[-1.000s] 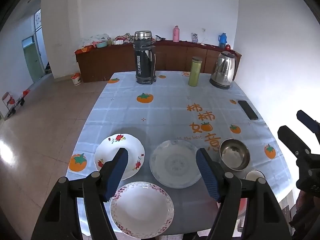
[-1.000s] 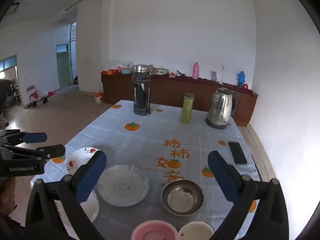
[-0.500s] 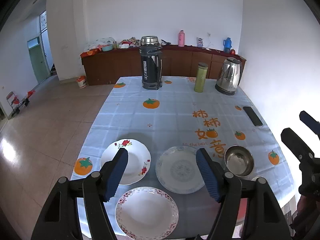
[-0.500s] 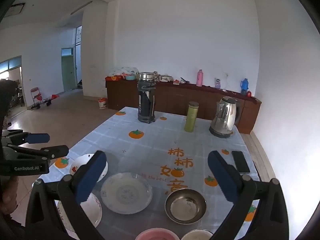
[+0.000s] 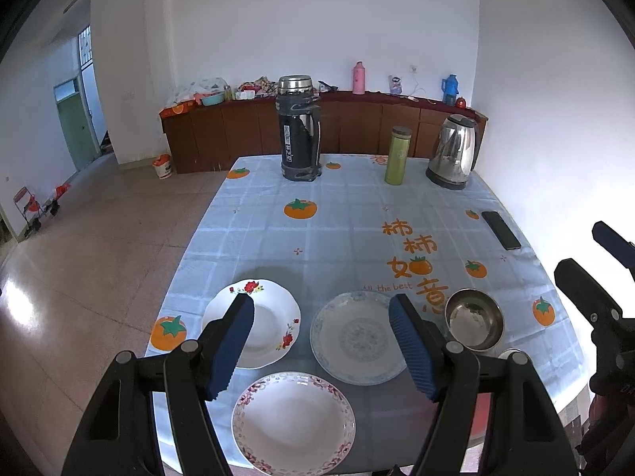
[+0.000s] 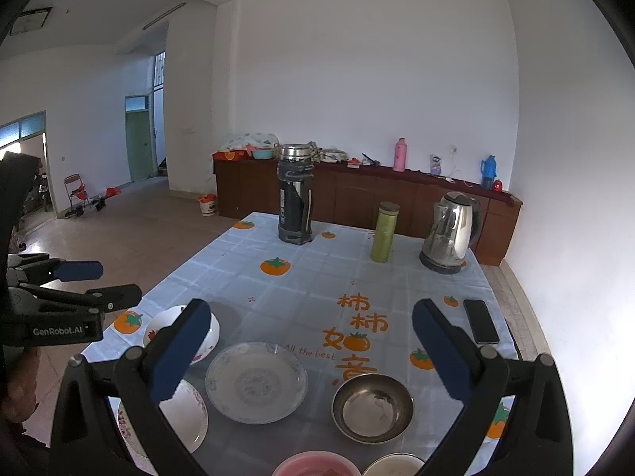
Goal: Organize plates and bowls
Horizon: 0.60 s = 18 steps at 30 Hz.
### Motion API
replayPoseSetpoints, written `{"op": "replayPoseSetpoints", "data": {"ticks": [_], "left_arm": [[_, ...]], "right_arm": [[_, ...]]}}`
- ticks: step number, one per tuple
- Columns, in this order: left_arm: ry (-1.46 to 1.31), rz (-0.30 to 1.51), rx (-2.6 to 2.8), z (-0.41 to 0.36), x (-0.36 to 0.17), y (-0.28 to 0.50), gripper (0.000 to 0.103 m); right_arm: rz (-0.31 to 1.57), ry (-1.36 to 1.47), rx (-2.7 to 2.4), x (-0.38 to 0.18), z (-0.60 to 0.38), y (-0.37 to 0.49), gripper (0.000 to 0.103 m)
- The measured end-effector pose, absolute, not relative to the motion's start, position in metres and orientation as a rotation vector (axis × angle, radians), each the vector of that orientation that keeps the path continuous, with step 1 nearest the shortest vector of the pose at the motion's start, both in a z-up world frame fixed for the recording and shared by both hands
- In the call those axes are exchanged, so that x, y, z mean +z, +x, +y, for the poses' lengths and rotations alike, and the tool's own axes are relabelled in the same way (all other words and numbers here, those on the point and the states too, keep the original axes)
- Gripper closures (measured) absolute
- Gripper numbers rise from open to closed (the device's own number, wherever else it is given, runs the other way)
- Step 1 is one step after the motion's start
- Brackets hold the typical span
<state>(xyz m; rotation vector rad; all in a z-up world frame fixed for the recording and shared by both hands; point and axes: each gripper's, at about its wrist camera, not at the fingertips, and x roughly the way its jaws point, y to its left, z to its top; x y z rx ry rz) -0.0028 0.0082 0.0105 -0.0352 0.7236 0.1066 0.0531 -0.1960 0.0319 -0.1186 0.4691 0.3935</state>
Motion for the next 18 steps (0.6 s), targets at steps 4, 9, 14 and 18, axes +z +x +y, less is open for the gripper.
{"op": "replayPoseSetpoints", "data": {"ticks": [4,9,14,18], "left_arm": [[-0.033,0.725,0.107,0.0070,0.0103,-0.0046,0.030],[-0.032,0.727,0.105,0.0049,0.0113,-0.0055,0.030],[-0.033,0.727,0.102,0.0028,0.0106,-0.0081,0.030],[-0.034,0.732,0.100,0.0000,0.0105,-0.0077,0.030]], "right_arm": [[0.468,-0.117,0.394,0.0326,-0.1956,0.0528,0.000],[0.473,-0.112,0.390,0.0322,-0.1962,0.0517,0.000],[0.473,-0.105,0.379,0.0307,-0.1988,0.0478,0.000],[0.481,-0.112,0.385,0.0290,-0.1972,0.0448,0.000]]}}
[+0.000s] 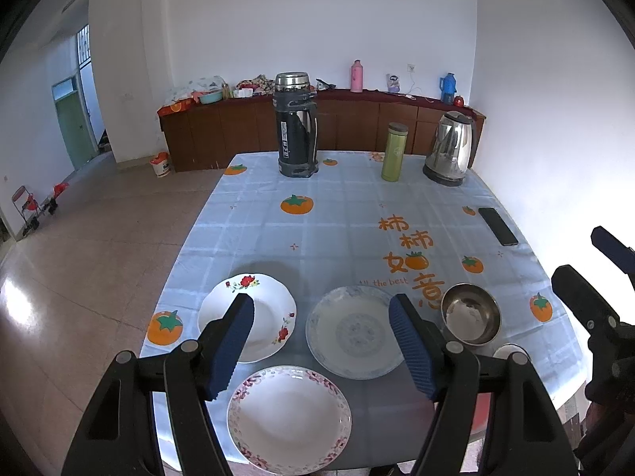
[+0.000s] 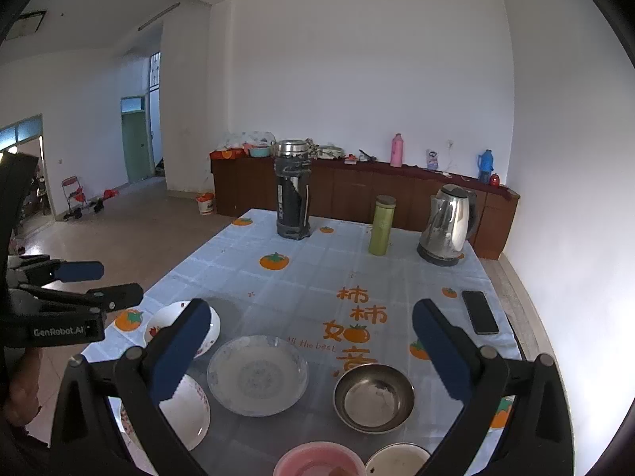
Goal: Organize plates and bowls
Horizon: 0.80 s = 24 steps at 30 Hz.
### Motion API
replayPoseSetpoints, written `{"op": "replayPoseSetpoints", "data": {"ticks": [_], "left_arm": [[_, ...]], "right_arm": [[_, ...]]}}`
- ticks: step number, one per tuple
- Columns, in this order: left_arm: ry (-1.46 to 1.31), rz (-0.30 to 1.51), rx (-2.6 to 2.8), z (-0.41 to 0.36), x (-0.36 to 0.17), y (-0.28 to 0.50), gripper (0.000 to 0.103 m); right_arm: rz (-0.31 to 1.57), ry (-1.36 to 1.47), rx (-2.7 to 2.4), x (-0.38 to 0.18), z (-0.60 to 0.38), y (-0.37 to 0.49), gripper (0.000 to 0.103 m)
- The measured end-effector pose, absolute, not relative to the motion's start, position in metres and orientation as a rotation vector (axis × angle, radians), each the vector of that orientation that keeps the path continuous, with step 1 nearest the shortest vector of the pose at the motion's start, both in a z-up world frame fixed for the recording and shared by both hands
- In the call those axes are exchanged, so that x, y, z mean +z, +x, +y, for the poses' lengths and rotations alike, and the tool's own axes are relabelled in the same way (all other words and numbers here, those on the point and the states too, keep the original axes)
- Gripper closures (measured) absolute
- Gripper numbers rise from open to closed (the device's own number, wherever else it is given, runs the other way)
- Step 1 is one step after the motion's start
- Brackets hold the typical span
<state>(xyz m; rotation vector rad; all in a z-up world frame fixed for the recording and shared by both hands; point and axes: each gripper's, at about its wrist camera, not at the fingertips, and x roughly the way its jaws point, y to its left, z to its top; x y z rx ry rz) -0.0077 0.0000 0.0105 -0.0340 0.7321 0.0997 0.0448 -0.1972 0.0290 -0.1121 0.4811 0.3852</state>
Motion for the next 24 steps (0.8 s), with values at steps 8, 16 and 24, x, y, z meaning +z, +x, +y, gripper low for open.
{"op": "replayPoseSetpoints", "data": {"ticks": [8,16,24], "left_arm": [[-0.040,0.735,0.090,0.001,0.010,-0.007,0.030],[-0.042,0.741,0.088,0.001,0.008,-0.006,0.030],[-0.046,0.771,0.083,0.004,-0.002,0.005,0.030]], "right_arm": [[0.480,-0.114,0.380,0.028,-0.196,0.041,0.000],[0.481,-0.108,0.386,0.029,-0.194,0.040,0.000],[0.518,-0.071,0.404,0.024,-0.195,0.051,0.000]]}}
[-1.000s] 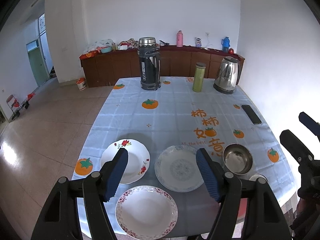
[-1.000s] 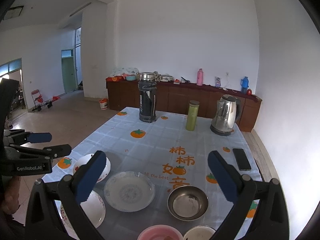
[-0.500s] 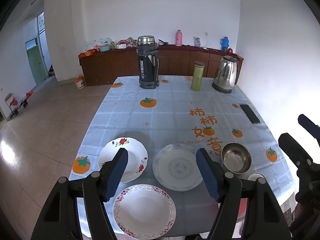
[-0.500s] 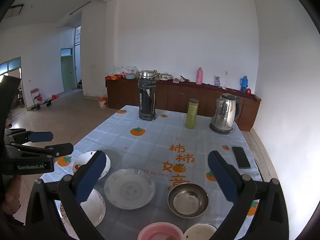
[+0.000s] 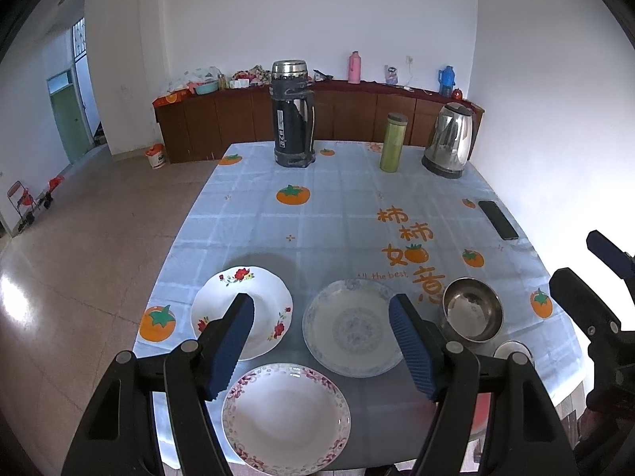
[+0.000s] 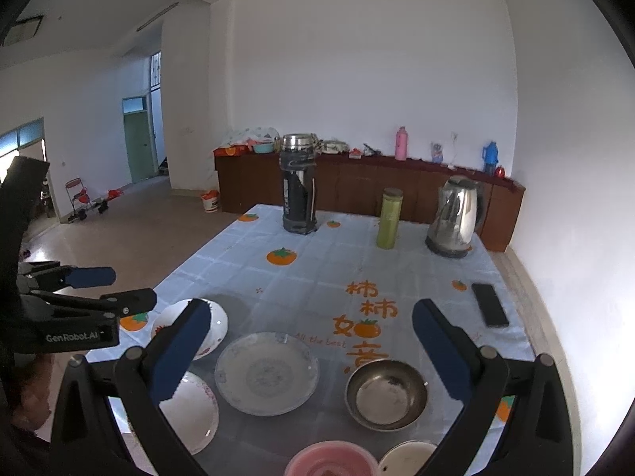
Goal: Organize plates and bowls
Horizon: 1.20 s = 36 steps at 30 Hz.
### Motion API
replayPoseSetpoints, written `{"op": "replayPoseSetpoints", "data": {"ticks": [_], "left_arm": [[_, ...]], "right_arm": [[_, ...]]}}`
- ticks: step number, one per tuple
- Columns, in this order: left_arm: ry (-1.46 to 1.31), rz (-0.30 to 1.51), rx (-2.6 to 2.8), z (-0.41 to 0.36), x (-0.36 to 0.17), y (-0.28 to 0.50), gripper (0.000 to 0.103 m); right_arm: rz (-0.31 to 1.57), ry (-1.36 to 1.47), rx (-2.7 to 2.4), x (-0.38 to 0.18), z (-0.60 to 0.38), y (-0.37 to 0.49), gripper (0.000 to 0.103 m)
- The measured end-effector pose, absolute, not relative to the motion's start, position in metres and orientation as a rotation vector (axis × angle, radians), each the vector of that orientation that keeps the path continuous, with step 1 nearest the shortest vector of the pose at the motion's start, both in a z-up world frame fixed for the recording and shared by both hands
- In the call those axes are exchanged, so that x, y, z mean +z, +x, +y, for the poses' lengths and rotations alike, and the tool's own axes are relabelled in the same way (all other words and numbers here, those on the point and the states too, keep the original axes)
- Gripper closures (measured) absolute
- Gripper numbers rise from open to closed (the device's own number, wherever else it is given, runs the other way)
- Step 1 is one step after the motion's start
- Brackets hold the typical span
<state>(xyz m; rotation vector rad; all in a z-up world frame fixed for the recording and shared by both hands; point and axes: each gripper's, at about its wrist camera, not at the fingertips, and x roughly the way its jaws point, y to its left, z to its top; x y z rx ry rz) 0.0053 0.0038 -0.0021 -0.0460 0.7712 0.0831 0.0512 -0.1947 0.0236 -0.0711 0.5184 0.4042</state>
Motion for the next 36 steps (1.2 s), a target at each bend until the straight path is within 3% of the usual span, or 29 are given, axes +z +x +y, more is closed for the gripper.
{"op": "replayPoseSetpoints", "data": {"ticks": [25,36], "left_arm": [[-0.091,0.960,0.078,0.031,-0.054,0.039,0.030],[-0.198,1.132,0.147,0.075,-0.115,0.031,0.031]], "right_arm": [[0.731,-0.059,0.458,-0.028,-0.166,0.095,0.001],[0.947,-0.108,0.610,-0.089,-0.121,0.096,0.025]]}}
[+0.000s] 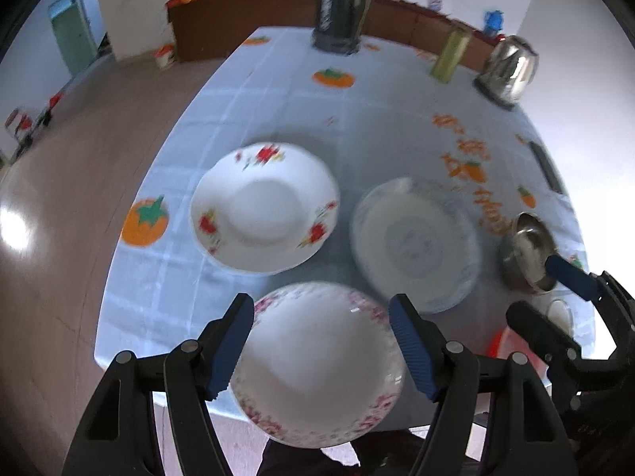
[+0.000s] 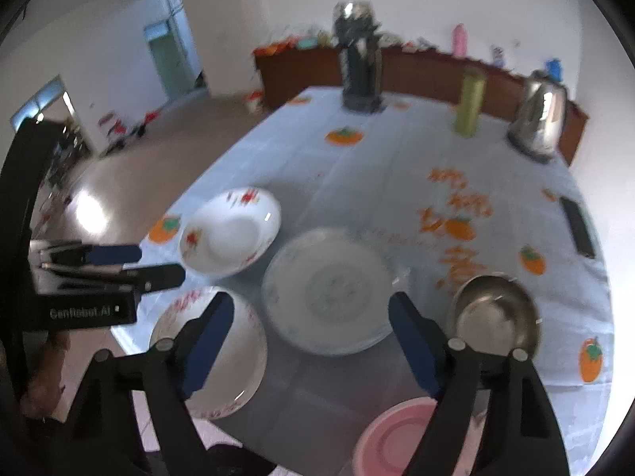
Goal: Organize plates and bowls
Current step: 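Close the left gripper on the pink-floral plate rim while the right gripper grips its opposite rim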
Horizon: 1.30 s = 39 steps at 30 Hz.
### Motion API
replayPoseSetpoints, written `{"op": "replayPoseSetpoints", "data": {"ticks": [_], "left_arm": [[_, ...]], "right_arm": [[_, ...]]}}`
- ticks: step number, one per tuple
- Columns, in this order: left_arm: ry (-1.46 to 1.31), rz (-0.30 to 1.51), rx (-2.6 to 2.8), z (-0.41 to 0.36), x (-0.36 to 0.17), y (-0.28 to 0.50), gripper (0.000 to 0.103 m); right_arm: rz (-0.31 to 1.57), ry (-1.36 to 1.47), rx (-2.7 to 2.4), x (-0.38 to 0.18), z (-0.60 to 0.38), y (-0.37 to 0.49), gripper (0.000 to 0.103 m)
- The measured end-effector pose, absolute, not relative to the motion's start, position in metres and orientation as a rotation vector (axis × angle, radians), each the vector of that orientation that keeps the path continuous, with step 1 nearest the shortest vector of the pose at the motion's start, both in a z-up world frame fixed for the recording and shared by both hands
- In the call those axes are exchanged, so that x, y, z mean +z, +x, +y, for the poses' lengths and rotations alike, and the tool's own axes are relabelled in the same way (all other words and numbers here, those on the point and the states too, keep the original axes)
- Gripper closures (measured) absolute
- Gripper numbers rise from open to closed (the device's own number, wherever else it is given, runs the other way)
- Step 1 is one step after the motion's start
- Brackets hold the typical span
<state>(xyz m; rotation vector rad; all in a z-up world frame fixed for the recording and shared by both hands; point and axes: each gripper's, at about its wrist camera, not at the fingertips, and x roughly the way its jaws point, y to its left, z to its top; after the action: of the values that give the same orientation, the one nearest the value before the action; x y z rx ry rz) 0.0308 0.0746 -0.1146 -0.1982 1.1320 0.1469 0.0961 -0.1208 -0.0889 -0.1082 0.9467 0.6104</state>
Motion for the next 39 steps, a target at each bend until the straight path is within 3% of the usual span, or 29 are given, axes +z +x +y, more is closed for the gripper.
{"op": "replayPoseSetpoints", "data": {"ticks": [7,10,14,28,34,39], "left_arm": [[-0.229,1.237,0.204,0.100,-0.156,0.015,0.031],[-0.232,1.283,0.226,0.109,-0.174,0.009,0.043],[-0.272,1.335,0.245,0.119,-0.193,0.001,0.049],[-0.345,1.385,0.263,0.142,-0.214,-0.016,0.055],[-0.414,1.421,0.243,0.150,-0.228,-0.026,0.085],[-0.392,1.417,0.249,0.148,-0.228,-0.028,0.086]], "right_arm": [[1.103,-0.168,0.704,-0.137,-0.090,0.091,0.036],[1.147,-0.178,0.738,-0.151,-0.078,0.088,0.042],[1.212,-0.225,0.758,-0.171,-0.065,0.083,0.051],[1.326,-0.269,0.753,-0.206,-0.060,0.082,0.073],[1.364,-0.268,0.758,-0.218,-0.059,0.081,0.090],[1.364,-0.267,0.768,-0.221,-0.061,0.082,0.092]]}}
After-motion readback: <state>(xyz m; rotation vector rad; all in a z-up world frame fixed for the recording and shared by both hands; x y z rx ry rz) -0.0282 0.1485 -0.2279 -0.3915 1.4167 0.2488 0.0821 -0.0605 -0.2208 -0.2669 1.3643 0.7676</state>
